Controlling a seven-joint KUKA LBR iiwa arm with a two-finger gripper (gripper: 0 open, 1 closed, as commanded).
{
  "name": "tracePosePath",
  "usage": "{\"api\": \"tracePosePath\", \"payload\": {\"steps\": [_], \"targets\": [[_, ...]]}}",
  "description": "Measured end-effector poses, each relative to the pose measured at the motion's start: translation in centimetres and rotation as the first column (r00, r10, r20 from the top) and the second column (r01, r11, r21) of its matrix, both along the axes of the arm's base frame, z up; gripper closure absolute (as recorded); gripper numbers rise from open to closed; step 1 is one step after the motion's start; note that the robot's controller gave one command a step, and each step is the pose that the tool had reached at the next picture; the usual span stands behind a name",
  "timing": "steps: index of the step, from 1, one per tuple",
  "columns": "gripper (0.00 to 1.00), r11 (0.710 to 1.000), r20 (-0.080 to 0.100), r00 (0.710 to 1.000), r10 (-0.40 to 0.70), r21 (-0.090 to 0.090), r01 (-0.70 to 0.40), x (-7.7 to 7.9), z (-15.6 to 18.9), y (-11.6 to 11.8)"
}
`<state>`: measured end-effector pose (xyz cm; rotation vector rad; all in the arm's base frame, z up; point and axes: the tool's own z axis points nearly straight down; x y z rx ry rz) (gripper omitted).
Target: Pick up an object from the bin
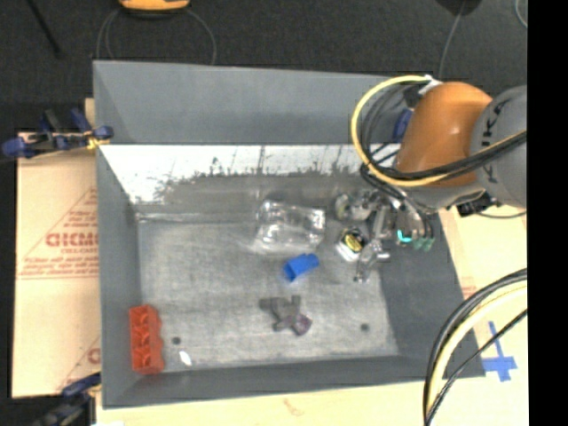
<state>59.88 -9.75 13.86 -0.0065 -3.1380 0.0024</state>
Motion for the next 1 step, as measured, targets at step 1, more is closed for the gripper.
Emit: {"api": "tracePosePath", "payload": {"steps": [1], "targets": [[0.0,0.997,0.015,0.997,0.082,-0.004,-0.082,0.67,-6.66,4.95]]}}
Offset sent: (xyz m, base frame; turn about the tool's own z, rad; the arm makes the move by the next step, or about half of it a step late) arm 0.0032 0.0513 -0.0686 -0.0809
